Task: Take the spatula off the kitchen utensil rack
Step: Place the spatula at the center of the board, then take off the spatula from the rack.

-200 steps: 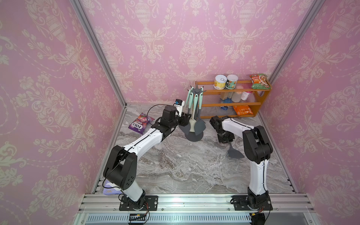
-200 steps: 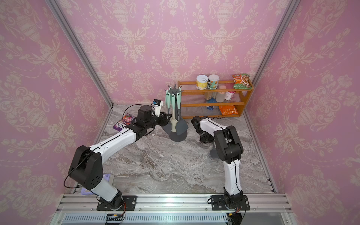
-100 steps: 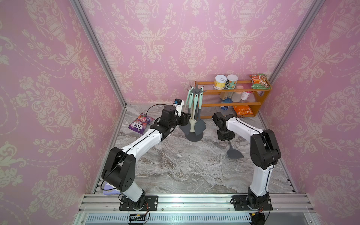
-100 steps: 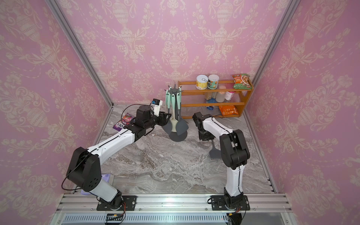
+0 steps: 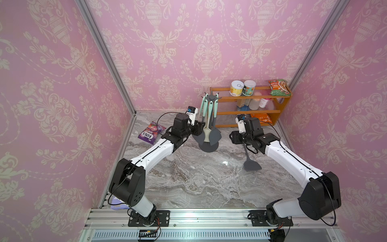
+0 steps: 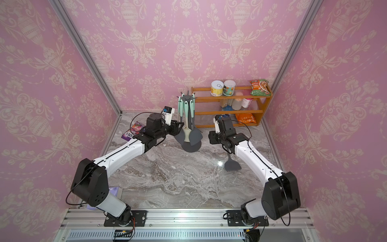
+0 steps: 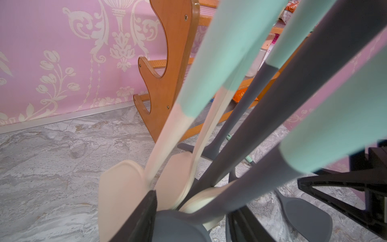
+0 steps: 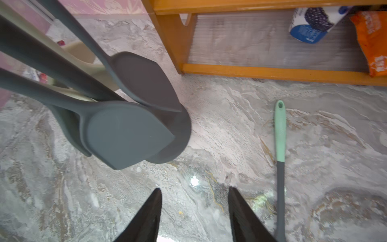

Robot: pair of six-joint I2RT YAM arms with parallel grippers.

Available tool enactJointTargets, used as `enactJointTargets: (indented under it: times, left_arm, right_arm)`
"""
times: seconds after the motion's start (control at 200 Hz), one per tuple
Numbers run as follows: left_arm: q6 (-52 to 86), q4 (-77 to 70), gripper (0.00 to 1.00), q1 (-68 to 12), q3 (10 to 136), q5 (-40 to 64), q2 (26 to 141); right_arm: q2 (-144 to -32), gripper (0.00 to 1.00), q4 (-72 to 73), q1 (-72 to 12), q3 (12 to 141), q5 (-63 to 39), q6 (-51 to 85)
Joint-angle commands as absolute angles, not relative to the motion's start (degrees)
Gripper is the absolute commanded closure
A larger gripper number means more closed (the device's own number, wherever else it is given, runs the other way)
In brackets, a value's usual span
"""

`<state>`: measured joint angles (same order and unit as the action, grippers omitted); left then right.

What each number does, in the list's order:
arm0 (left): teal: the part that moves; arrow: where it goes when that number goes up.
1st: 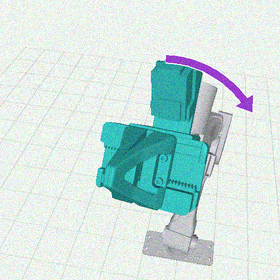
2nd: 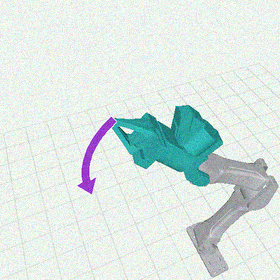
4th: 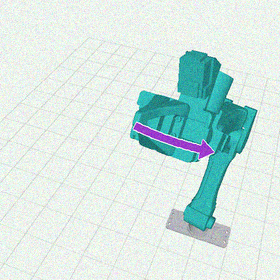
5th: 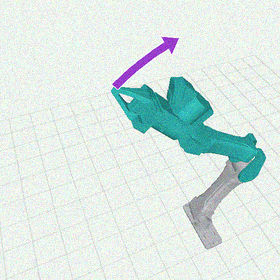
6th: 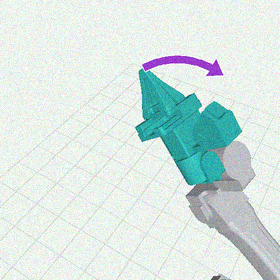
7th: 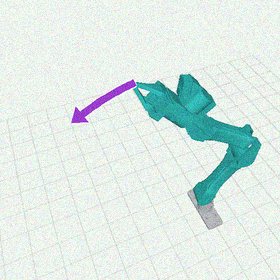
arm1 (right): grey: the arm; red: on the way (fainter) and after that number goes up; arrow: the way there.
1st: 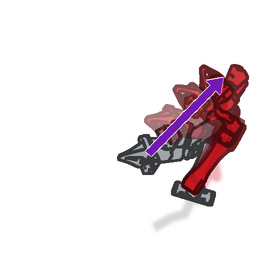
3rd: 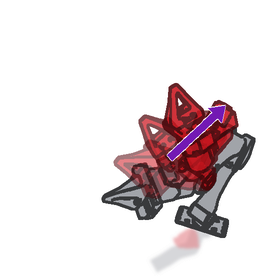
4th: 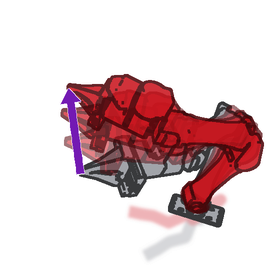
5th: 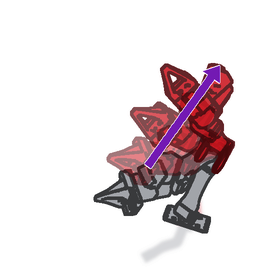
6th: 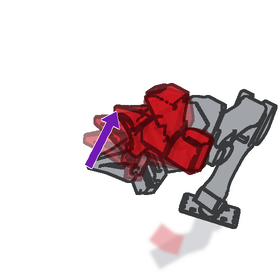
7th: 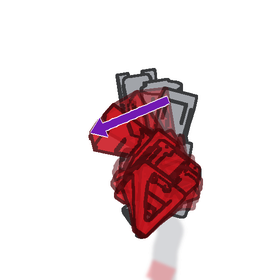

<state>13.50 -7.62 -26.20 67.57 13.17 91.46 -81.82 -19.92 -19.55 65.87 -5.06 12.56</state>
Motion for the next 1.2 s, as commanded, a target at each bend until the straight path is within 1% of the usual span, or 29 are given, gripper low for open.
enactJointTargets:
  times: [0.0,0.045,0.09,0.29,0.48,0.685,0.77,0.825,1.04,1.096,1.156,1.191]
  left_arm:
    - [11.69,-6.94,0.48,-26.54,66.71,14.22,89.43]
    - [11.6,-7.06,0.54,-26.54,66.67,14.59,89.47]
    - [11.51,-7.02,0.57,-26.54,66.8,15.07,89.58]
    - [11.73,-8.14,0.55,-26.54,66.31,15.62,89.29]
    - [11.65,-8.17,0.56,-26.54,66.01,15.55,88.64]
    - [11.6,-8.49,0.57,-26.54,65.66,15.34,88.15]
    - [11.6,-8.79,0.61,-26.54,65.57,15.29,88.2]
    - [11.6,-8.9,0.66,-26.54,65.74,15.69,88.38]
    - [11.95,-9.87,0.66,-26.54,66.05,16.38,89.1]
    - [11.95,-10.23,0.69,-26.54,66.01,16.78,89.12]
    - [12.03,-10.58,0.69,-26.54,66.09,17.16,89.12]
    - [11.97,-10.79,0.73,-26.54,66.01,17.59,89.12]
  right_arm:
    - [-80.6,0.46,-8.8,-19.69,64.83,-14.53,10.42]
    - [-80.42,0.46,-6.47,-19.65,64.49,-15.58,10.5]
    - [-80.5,0.45,-4.83,-19.69,64.57,-16.92,10.46]
    - [-81.98,0.45,1.23,-19.98,65.39,-21.66,10.46]
    - [-82.52,0.44,6.93,-20.83,65.3,-23.65,9.69]
    - [-84.59,0.44,7.75,-21.81,66.8,-24.89,8.53]
    - [-85.31,0.44,8.17,-21.88,69.2,-24.84,8.2]
    - [-85.74,0.44,8.39,-21.91,69.45,-24.87,8.0]
    - [-87.42,0.44,9.25,-21.96,70.93,-25.23,7.6]
    - [-87.95,0.44,9.4,-22.02,71.46,-25.4,7.64]
    - [-88.49,0.44,9.45,-22.11,72.01,-25.69,7.56]
    - [-88.77,0.44,9.39,-22.12,72.26,-25.49,7.47]
